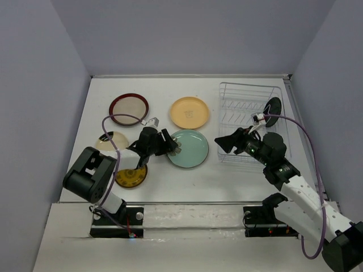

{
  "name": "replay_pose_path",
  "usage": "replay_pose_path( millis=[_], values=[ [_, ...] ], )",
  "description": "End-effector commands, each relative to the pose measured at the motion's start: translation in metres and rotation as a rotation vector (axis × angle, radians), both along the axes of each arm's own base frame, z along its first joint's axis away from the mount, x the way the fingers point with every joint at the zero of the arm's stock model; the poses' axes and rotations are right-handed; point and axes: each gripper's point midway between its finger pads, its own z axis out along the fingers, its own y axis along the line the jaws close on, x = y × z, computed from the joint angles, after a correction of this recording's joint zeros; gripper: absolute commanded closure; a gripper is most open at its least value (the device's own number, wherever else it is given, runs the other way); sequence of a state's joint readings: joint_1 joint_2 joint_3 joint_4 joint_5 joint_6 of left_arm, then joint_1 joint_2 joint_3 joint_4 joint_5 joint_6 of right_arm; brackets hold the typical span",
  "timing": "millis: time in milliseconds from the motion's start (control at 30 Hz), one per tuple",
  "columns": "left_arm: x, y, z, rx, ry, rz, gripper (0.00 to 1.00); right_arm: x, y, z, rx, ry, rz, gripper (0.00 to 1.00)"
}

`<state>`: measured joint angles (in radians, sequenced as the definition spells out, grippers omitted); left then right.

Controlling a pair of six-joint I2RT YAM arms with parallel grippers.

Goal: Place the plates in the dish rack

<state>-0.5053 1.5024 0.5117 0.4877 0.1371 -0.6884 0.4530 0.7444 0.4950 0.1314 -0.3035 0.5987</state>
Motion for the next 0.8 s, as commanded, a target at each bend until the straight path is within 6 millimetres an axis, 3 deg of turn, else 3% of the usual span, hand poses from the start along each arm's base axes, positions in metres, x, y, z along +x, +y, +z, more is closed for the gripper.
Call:
replay_pose_path(
  millis=[0,67,100,167,200,333,433,533,567,633,667,767],
  values=[
    [0.000,-0.002,-0.015,-0.045,0.021,0.006,0.42,-0.004,0.007,0.008,0.035,-0.051,0.042,0.27],
    [-0.005,0.003,-0.023,-0.054,0.043,0.024,0.57,-0.004,0.008,0.006,0.038,-0.046,0.049,0.27],
    [-0.003,0.005,-0.021,-0.070,0.032,0.034,0.74,-0.004,0.008,0.006,0.037,-0.049,0.050,0.27],
    [-0.005,0.010,-0.022,-0.078,0.032,0.051,0.91,-0.004,0.008,0.005,0.034,-0.045,0.051,0.27],
    [-0.005,0.015,-0.021,-0.082,0.028,0.064,0.94,-0.004,0.009,0.006,0.035,-0.045,0.056,0.27],
    [-0.005,0.022,-0.004,-0.103,-0.019,0.077,0.94,-0.009,0.017,0.013,0.019,-0.071,0.129,0.25],
    [-0.009,0.027,0.028,-0.141,-0.098,0.086,0.94,-0.016,0.029,0.018,-0.009,-0.072,0.232,0.21],
    [-0.017,0.029,0.050,-0.164,-0.132,0.078,0.94,-0.014,0.036,0.008,-0.037,-0.027,0.281,0.20],
    [-0.018,0.030,0.072,-0.193,-0.191,0.075,0.94,-0.016,0.040,0.010,-0.036,-0.026,0.310,0.19],
    [-0.024,0.033,0.085,-0.198,-0.209,0.074,0.94,-0.012,0.042,0.006,-0.048,-0.011,0.320,0.18],
    [-0.026,0.033,0.108,-0.222,-0.263,0.065,0.94,-0.010,0.043,0.006,-0.051,-0.009,0.319,0.17],
    [-0.036,0.030,0.134,-0.252,-0.306,0.024,0.94,-0.002,0.046,0.009,-0.057,0.001,0.318,0.13]
  ],
)
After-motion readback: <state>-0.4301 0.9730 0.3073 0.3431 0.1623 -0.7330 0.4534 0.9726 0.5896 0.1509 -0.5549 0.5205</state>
